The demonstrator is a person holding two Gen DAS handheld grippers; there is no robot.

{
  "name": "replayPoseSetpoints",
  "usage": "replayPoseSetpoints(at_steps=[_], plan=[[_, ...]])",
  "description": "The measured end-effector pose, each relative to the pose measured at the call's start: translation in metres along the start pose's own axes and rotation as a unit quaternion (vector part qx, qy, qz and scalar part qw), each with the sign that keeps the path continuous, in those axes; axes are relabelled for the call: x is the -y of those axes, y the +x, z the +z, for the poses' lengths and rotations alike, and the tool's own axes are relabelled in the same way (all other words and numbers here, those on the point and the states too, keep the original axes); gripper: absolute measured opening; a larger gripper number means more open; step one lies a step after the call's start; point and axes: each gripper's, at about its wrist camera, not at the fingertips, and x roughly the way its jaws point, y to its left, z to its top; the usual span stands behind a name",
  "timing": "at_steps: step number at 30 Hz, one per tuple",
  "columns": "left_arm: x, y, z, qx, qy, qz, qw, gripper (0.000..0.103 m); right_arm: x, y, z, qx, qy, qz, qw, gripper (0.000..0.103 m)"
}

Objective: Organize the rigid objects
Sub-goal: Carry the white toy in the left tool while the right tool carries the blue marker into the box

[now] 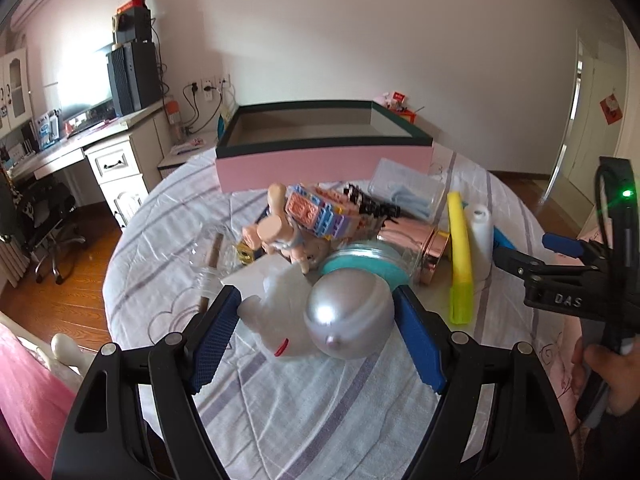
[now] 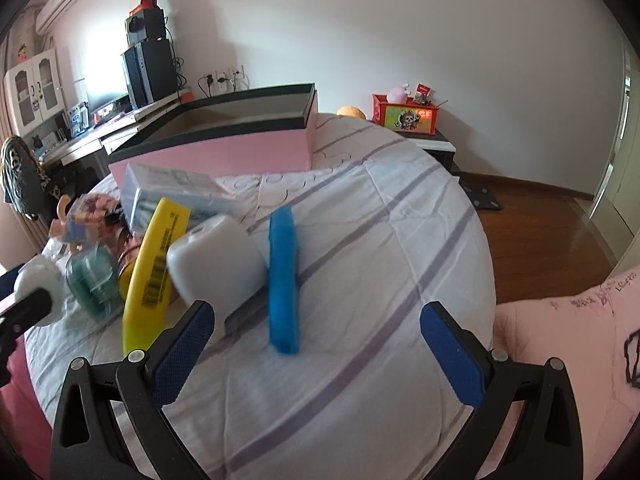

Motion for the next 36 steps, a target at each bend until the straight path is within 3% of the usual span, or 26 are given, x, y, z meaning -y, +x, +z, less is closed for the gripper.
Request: replayPoseSetpoints(at_steps=[3, 8, 12, 14, 17, 27, 36], plan=[[0.000, -0.001, 0.001, 0.004, 0.000, 0.001, 1.0000, 0.079, 0.005, 0.005, 0.002, 0.000, -0.004, 0.004, 1.000, 0.096], [0.006, 0.007, -0.001, -0.006, 0.005, -0.008, 0.9999, 0.079, 0.001, 0.019, 0.007, -0.011, -0.032, 0.021, 0.999, 0.045], [0.006, 0.014, -0.005, -0.015, 0.003, -0.017, 0.9998, 0.079, -0.006, 0.029, 0.005, -0.016, -0.062, 0.025, 0.998, 0.035], [0.004, 0.016, -0.005, -0.016, -0.001, -0.019, 0.9997, 0.079, -0.008, 0.027, 0.006, -0.010, -0.067, 0.038, 0.997, 0.020], [0.003, 0.012, -0.004, -0.005, -0.003, -0.022, 0.9997, 0.079, -0.009, 0.019, 0.006, 0.001, -0.064, 0.058, 0.996, 0.014], [0.002, -0.002, 0.018, 0.027, -0.005, -0.045, 0.9986, 0.079, -0.012, 0.000, 0.025, 0.033, -0.054, 0.092, 0.994, 0.014], [-0.002, 0.008, 0.084, 0.065, 0.016, -0.049, 0.9965, 0.079, -0.024, -0.003, 0.071, 0.064, -0.067, 0.109, 0.990, 0.014]])
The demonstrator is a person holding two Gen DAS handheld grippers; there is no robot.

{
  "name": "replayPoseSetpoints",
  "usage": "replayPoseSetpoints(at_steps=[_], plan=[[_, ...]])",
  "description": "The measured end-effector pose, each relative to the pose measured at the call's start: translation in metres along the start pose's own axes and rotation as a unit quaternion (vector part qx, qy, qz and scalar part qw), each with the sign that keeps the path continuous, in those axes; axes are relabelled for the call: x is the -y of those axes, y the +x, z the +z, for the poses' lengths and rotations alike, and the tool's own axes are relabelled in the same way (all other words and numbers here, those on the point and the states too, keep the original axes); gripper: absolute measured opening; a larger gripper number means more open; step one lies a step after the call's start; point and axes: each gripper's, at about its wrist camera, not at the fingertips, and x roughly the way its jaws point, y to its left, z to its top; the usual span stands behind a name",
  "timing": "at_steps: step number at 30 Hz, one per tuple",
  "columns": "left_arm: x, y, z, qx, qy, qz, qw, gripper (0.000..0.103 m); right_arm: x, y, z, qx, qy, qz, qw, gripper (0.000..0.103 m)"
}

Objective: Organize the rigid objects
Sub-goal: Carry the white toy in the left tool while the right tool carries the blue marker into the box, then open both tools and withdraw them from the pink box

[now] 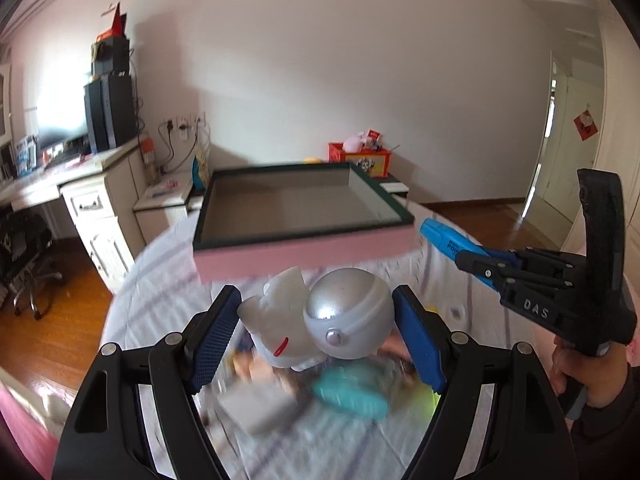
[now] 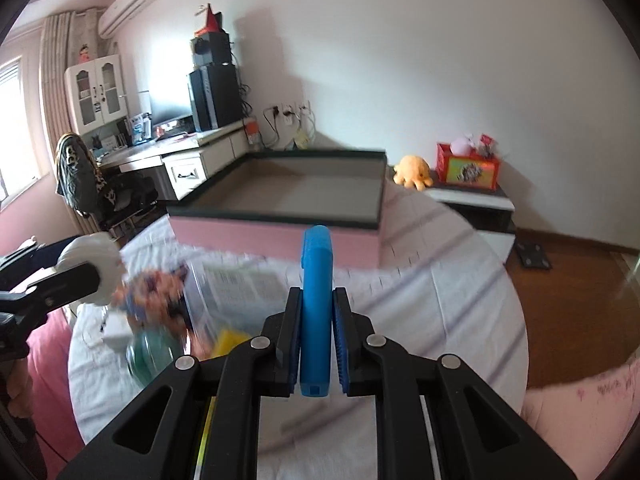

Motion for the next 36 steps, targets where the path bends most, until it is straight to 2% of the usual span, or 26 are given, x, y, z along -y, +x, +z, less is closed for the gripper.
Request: replayPoseSetpoints(at_steps=[6, 9, 13, 17, 23, 25, 26, 28, 32, 36], plan=[[-0.014, 0.047, 0.052, -0.001, 0.020, 0.018, 0.9996, 0.079, -0.011, 0.036, 0.054, 0.005, -0.020, 0.023, 1.000, 0.014], [-0.026, 0.084, 0.074, -0.018, 0.027, 0.033, 0.9989, 0.079, -0.012, 0.069, 0.076, -0.014, -0.020, 0.039, 0.999, 0.014], [-0.044, 0.144, 0.095, -0.063, 0.018, 0.039, 0.9971, 0.079, -0.008, 0.120, 0.097, -0.059, -0.012, 0.047, 0.997, 0.015], [-0.053, 0.186, 0.095, -0.105, 0.008, 0.036, 0.9938, 0.079, 0.001, 0.165, 0.102, -0.103, 0.003, 0.047, 0.994, 0.015], [-0.062, 0.225, 0.085, -0.156, 0.001, 0.055, 0.9863, 0.079, 0.008, 0.191, 0.094, -0.135, 0.006, 0.033, 0.990, 0.015], [-0.065, 0.230, 0.081, -0.167, -0.007, 0.061, 0.9841, 0.081, 0.012, 0.187, 0.092, -0.132, 0.013, 0.030, 0.991, 0.017], [-0.064, 0.231, 0.083, -0.167, -0.010, 0.062, 0.9839, 0.084, 0.015, 0.185, 0.091, -0.131, 0.023, 0.030, 0.991, 0.025], [-0.064, 0.220, 0.082, -0.159, -0.017, 0.066, 0.9850, 0.094, 0.018, 0.174, 0.090, -0.121, 0.036, 0.033, 0.991, 0.034], [-0.058, 0.175, 0.086, -0.113, -0.017, 0.078, 0.9904, 0.098, 0.014, 0.140, 0.092, -0.092, 0.036, 0.030, 0.995, 0.054], [-0.048, 0.115, 0.087, -0.054, -0.016, 0.099, 0.9935, 0.102, -0.006, 0.081, 0.094, -0.032, 0.023, 0.017, 0.999, 0.070]])
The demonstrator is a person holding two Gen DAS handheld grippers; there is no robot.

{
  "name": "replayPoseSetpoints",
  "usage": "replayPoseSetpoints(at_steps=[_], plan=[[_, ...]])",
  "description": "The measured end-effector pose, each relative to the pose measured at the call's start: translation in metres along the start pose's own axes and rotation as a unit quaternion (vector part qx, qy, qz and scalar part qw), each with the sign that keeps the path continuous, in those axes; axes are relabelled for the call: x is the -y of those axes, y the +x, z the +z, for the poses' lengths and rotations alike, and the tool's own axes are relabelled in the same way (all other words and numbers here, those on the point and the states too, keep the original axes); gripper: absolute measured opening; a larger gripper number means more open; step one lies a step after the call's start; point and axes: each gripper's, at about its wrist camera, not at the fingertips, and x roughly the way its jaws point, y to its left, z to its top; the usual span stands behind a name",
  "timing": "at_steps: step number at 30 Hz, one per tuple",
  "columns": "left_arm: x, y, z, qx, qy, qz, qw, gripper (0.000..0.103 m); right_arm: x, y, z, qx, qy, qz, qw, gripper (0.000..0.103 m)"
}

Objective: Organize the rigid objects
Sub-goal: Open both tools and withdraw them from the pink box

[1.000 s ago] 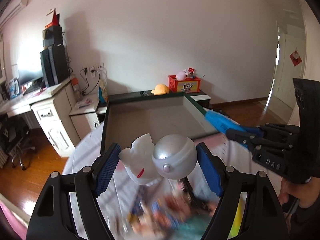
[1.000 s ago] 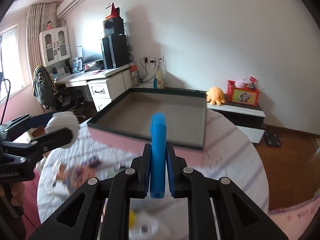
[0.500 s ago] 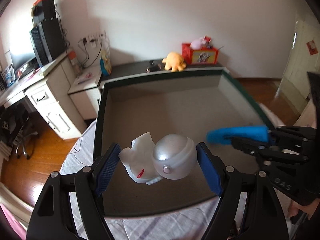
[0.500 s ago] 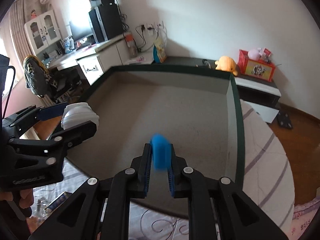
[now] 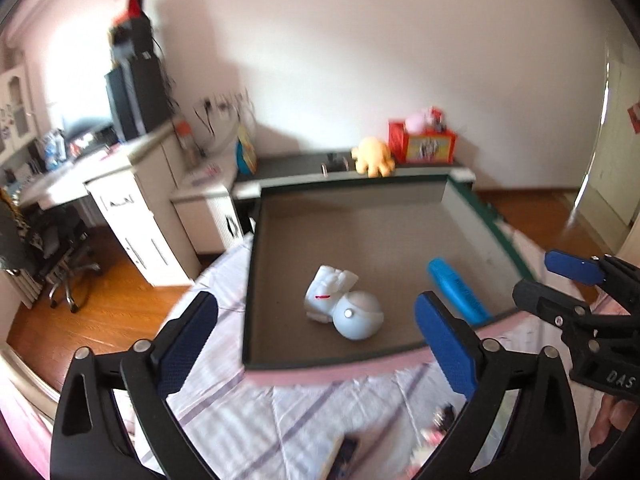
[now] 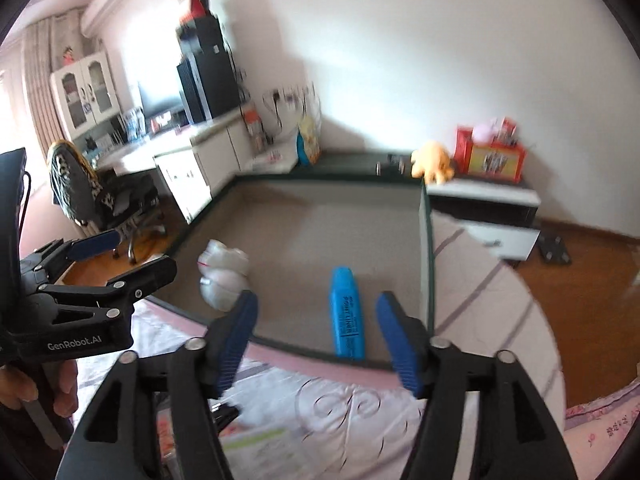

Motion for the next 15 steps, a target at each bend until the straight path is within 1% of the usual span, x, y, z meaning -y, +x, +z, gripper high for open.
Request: replayPoseSetpoints(at_steps=[1, 3, 6, 7, 10, 13, 15], plan=[[0.002, -0.020, -0.003, 0.018, -0.002, 0.007, 0.9998, 0.102, -0.004, -0.009, 0.000, 0.009, -0.003, -0.001, 1.000, 0.075], [0.003, -0.050, -0.010, 0.048, -0.002, 0.020, 0.9987, 0.103, -0.021, -0.046, -0.007, 0.048, -0.015, -0.013, 0.999, 0.079], [0.008, -0.098, -0.025, 0.086, -0.007, 0.040, 0.9955, 0.103, -0.040, -0.083, -0.017, 0.082, -0.026, -0.025, 0.996, 0.079], [0.009, -0.115, -0.032, 0.099, -0.008, 0.041, 0.9942, 0.103, -0.048, -0.100, -0.025, 0.094, -0.030, -0.033, 0.995, 0.080], [0.012, -0.154, -0.049, 0.131, -0.018, 0.048, 0.9900, 0.103, -0.061, -0.131, -0.042, 0.121, -0.032, -0.039, 0.991, 0.081], [0.016, -0.183, -0.067, 0.150, -0.015, 0.045, 0.9875, 0.103, -0.076, -0.160, -0.062, 0.144, -0.035, -0.049, 0.988, 0.081], [0.020, -0.200, -0.080, 0.157, -0.015, 0.044, 0.9865, 0.103, -0.083, -0.175, -0.073, 0.151, -0.038, -0.054, 0.986, 0.081]])
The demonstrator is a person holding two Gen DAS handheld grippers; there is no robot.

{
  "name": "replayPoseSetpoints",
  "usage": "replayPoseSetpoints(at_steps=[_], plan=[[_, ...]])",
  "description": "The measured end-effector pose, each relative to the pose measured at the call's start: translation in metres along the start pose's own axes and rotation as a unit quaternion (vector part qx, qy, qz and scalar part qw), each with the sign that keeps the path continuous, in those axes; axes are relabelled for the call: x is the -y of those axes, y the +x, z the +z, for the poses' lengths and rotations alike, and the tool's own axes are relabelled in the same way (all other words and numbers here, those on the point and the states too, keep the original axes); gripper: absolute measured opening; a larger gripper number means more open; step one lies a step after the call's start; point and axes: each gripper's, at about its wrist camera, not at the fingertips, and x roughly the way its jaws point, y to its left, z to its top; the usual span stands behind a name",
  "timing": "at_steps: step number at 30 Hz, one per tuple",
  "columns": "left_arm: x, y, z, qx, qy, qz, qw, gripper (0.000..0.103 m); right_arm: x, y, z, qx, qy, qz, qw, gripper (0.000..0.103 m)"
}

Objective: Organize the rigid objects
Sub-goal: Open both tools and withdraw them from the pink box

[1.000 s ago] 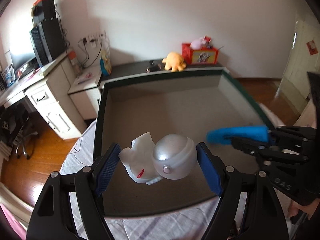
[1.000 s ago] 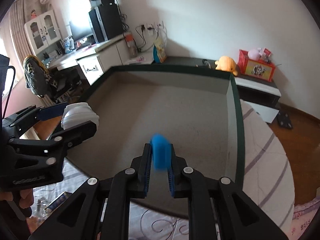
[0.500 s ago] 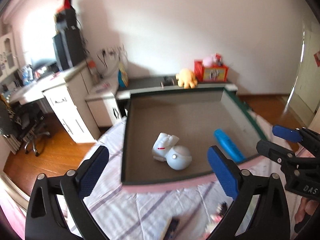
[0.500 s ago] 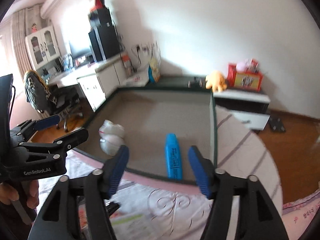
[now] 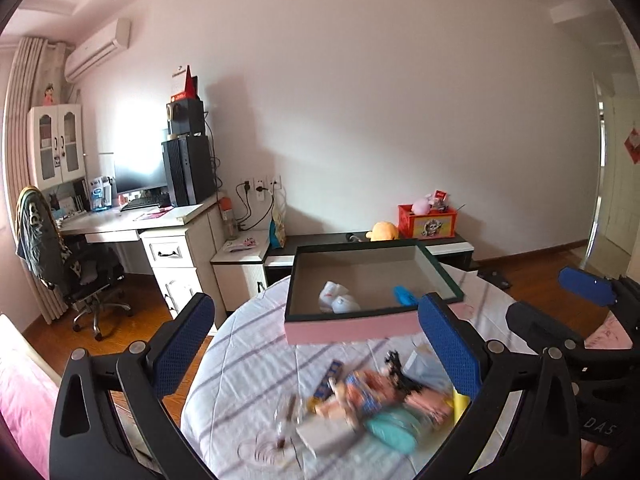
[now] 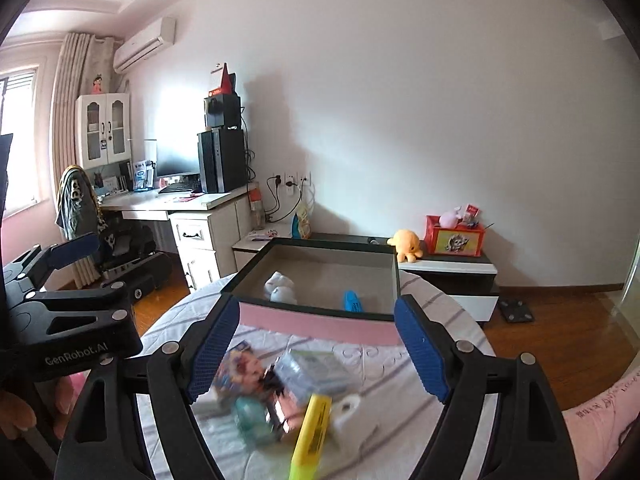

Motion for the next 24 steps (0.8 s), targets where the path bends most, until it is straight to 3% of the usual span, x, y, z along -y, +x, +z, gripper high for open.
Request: replayPoseSetpoints(at_steps=[10, 24], plan=[[0.001, -0.062, -0.020, 0.022, -0.009, -0.015, 0.9996, 0.103, -0.006, -0.060, -0.019, 0.027, 0.011, -0.024, 0.999, 0.082], [-0.009, -0.089, -0.025, 0.036, -0.017, -0.002, 0.9992, 0.103, -0.012, -0.090, -0.026, 0.045, 0.010, -0.033, 0.998, 0.083]])
